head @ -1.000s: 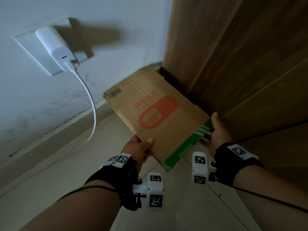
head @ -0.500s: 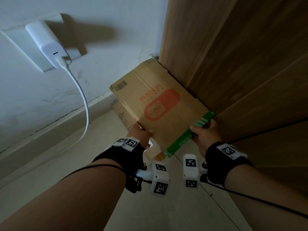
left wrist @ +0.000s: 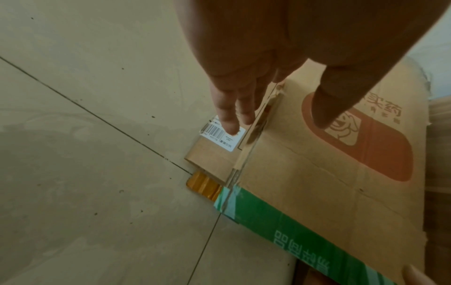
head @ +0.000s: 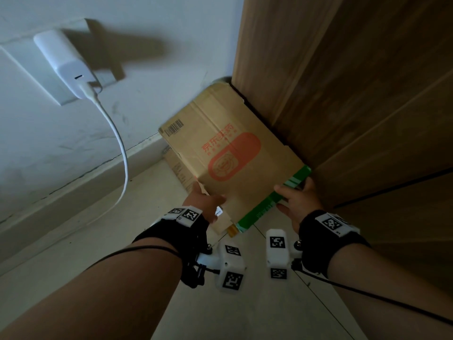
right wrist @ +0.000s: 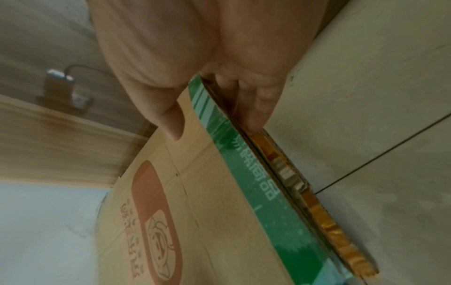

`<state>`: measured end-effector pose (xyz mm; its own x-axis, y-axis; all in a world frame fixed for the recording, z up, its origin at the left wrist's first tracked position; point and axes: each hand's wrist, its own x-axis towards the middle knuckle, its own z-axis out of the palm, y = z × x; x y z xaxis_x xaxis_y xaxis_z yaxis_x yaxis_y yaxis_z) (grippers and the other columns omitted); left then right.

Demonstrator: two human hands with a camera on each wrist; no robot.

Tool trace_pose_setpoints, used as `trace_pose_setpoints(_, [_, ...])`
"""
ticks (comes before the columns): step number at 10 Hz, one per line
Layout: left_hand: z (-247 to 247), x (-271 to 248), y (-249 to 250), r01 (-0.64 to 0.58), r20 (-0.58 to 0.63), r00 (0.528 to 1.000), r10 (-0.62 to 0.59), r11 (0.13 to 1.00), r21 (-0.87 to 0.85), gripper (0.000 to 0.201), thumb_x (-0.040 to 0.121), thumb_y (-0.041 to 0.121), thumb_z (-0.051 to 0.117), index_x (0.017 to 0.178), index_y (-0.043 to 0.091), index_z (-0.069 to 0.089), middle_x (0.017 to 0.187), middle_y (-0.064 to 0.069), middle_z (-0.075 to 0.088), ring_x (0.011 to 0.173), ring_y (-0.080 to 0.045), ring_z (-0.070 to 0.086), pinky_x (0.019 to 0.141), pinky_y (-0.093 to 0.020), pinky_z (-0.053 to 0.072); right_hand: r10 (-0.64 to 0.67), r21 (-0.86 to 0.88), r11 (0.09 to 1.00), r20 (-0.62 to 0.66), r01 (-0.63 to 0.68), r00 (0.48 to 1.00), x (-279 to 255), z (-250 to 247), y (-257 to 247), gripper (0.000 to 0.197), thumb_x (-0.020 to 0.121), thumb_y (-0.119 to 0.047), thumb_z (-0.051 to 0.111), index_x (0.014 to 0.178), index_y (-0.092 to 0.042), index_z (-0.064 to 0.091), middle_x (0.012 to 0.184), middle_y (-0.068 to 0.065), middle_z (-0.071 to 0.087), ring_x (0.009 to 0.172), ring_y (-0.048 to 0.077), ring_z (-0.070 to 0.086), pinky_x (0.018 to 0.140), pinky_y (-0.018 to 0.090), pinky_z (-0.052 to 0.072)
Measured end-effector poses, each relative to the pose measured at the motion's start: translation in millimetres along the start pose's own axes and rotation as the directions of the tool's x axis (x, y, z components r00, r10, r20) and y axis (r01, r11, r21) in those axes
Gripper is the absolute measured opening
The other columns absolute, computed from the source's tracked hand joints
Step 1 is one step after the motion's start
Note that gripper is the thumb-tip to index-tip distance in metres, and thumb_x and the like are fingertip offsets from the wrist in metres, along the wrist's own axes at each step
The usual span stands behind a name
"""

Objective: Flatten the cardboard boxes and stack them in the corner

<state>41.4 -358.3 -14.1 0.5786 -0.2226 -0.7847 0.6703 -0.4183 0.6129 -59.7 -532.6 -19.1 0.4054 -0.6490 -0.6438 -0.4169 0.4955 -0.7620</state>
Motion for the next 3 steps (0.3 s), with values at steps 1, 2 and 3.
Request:
trace_pose_setpoints(1, [-1.2, 5.7, -1.5, 0.019, -0.01, 1.0, -0.019, 1.0, 0.006, 0.09, 0.078, 0.016, 0.069, 0.15, 0.024, 0.016, 0.146, -0.007, 0.043, 0.092, -0.026, 0.056, 0.09, -0.048, 0.054, -0.002, -0.018, 1.0, -0.024, 0.002, 1.0, 2.8, -2.3, 3.1, 0.088, 0.079, -0.006, 0.068, 0.149, -0.027, 0.018, 0.138, 0.011, 0.048, 0.121, 0.031, 0.051, 0.099, 0.049, 0.046])
trace_pose_setpoints(2, [-3.4, 7.6, -6.2, -0.012, -0.031, 0.999, 0.014, 0.999, 0.048, 0.091, 0.076, 0.019, 0.07, 0.15, 0.022, 0.017, 0.147, -0.013, 0.042, 0.111, -0.029, 0.056, 0.095, -0.049, 0.051, 0.002, -0.064, 0.998, -0.067, -0.006, 0.998, -0.2, -4.4, 4.5, 0.094, 0.075, -0.016, 0.073, 0.149, -0.031, 0.017, 0.144, 0.011, 0.043, 0.124, 0.031, 0.049, 0.101, 0.05, 0.046])
trace_pose_setpoints(3, [-6.8, 10.5, -7.1, -0.078, -0.063, 0.995, 0.083, 0.993, 0.087, 0.087, 0.075, 0.018, 0.07, 0.147, 0.019, 0.022, 0.14, -0.017, 0.048, 0.122, -0.035, 0.053, 0.1, -0.049, 0.047, -0.015, -0.091, 0.996, -0.133, 0.003, 0.991, -3.3, -5.8, -0.1, 0.098, 0.075, -0.02, 0.074, 0.15, -0.032, 0.013, 0.147, 0.012, 0.04, 0.126, 0.031, 0.047, 0.103, 0.05, 0.044])
